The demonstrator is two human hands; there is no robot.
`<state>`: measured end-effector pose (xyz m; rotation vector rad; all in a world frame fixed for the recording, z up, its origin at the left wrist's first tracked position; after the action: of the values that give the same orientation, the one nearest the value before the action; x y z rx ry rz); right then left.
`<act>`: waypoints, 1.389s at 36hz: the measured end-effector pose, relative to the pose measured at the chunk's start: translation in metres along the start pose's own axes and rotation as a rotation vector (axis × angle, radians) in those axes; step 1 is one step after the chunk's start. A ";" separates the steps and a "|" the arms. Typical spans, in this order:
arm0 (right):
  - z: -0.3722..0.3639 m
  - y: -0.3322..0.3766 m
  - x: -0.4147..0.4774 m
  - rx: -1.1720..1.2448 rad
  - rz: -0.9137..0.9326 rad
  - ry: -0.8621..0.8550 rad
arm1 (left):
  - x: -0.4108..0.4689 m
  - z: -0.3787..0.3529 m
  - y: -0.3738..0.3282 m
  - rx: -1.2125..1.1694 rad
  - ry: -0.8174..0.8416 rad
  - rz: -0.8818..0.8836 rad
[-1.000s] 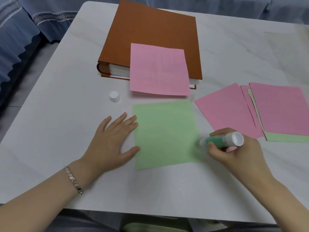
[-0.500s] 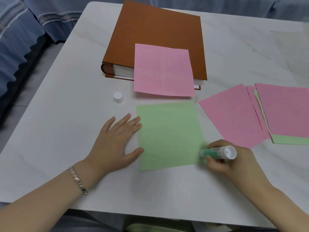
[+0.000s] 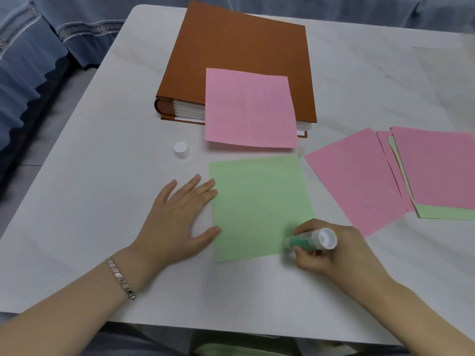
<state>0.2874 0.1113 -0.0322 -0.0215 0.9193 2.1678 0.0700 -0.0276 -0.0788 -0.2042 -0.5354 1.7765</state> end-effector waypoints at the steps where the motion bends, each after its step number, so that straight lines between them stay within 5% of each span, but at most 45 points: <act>1: 0.001 -0.002 0.000 -0.002 -0.004 -0.005 | 0.000 0.000 0.000 -0.001 0.002 0.003; 12: 0.033 -0.027 -0.010 0.015 -0.081 -0.155 | -0.001 -0.001 0.001 -0.006 0.001 0.010; 18: 0.043 -0.018 0.011 0.282 -0.085 -0.381 | 0.002 0.005 0.004 -0.202 -0.024 0.088; 23: 0.021 0.002 0.035 0.403 -0.040 -0.362 | 0.009 0.019 -0.002 -0.460 0.037 0.270; 32: 0.005 -0.004 0.038 0.502 -0.135 -0.331 | 0.016 0.025 -0.009 -0.929 -0.226 0.800; 39: 0.005 -0.008 0.037 0.502 -0.135 -0.334 | 0.024 0.016 -0.012 -1.052 -0.289 0.988; 46: 0.002 -0.010 0.037 0.482 -0.112 -0.328 | 0.033 0.017 -0.021 -0.961 -0.172 0.897; 50: 0.002 -0.009 0.037 0.493 -0.123 -0.325 | 0.030 0.022 -0.024 -0.829 -0.242 0.804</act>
<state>0.2684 0.1405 -0.0467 0.4865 1.1943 1.7157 0.0730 0.0001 -0.0444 -0.8811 -1.5130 2.2515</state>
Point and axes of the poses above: each hand's wrist, its own x-axis towards the middle knuckle, its own z-axis out of the back of the hand, y = z × x, the point moved 3 cm from there along x, towards the middle knuckle, and after that the axes turned 6 degrees about -x, right-handed, at the moved point
